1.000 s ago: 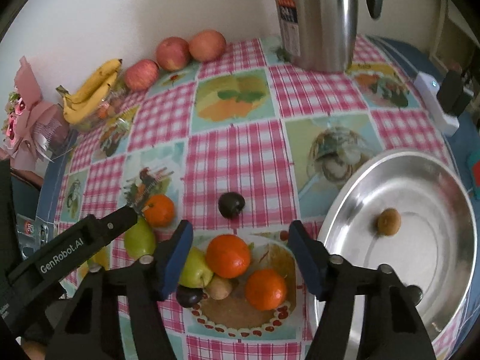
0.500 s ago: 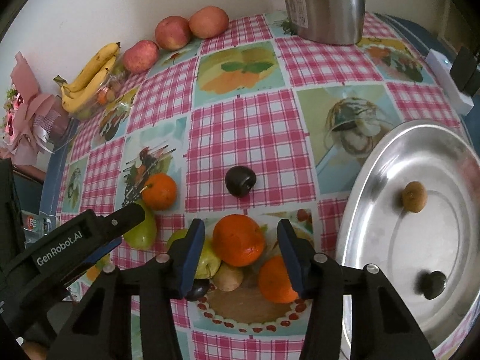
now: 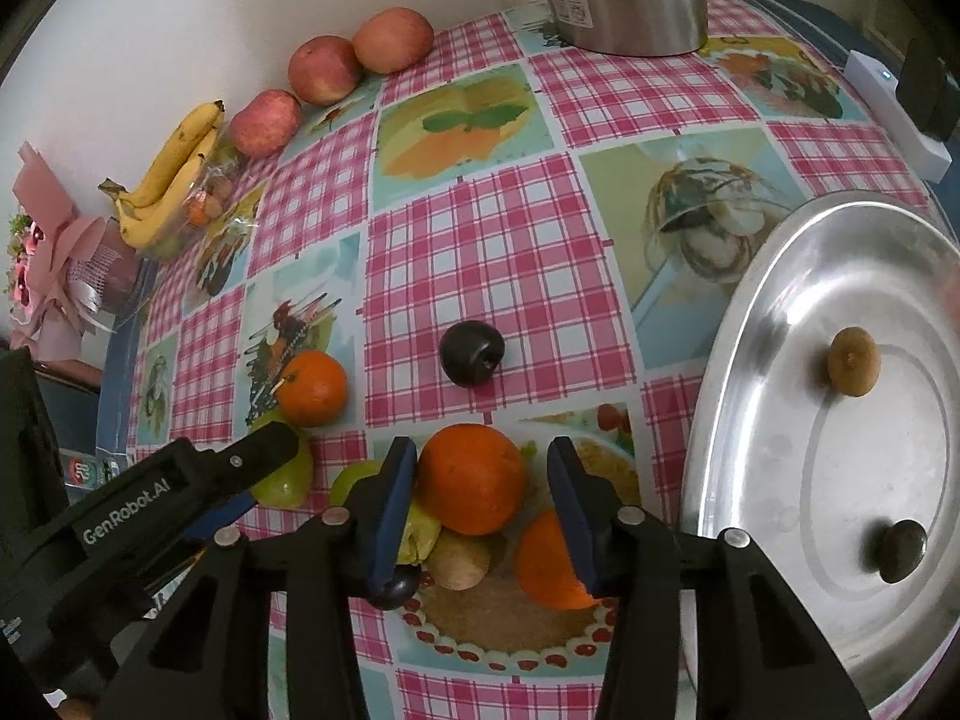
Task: Organize fruits
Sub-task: 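Grasp the green mango with the left gripper while the right gripper grasps an orange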
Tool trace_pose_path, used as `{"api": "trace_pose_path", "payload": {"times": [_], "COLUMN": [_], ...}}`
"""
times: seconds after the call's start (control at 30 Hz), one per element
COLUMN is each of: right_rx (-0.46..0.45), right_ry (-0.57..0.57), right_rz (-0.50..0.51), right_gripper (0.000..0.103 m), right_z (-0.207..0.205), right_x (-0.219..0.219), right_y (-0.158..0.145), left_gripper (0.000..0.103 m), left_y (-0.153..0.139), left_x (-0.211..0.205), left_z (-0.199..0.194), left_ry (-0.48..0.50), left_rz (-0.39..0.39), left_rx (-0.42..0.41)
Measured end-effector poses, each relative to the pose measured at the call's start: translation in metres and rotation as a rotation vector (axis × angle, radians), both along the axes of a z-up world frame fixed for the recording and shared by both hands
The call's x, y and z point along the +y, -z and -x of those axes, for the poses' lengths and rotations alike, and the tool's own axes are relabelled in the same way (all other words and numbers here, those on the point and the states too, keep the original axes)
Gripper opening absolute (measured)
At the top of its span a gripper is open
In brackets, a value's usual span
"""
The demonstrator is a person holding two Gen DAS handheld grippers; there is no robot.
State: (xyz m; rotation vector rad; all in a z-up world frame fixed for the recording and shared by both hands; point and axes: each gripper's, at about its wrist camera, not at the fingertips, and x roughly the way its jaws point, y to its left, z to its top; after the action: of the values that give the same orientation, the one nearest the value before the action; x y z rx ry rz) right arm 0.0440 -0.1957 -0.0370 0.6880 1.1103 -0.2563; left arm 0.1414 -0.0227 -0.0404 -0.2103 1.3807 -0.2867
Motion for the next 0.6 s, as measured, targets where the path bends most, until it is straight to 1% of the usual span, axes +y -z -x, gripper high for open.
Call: {"api": "trace_pose_path", "payload": {"times": [0.3, 0.6], "right_rx": [-0.016, -0.017], "right_ry": [0.018, 0.023], "right_rz": [-0.024, -0.029], "right_gripper": [0.040, 0.039], "right_z": [0.0025, 0.0031], "right_x": [-0.0024, -0.0019], "right_y": [0.0006, 0.0000], "left_gripper": [0.042, 0.042], "left_y": [0.0007, 0.0020], "left_x": [-0.0046, -0.0048], "left_z": [-0.0008, -0.0025], "left_ry": [0.021, 0.017], "left_rz": [0.013, 0.020], "left_rx": [0.003, 0.012]}}
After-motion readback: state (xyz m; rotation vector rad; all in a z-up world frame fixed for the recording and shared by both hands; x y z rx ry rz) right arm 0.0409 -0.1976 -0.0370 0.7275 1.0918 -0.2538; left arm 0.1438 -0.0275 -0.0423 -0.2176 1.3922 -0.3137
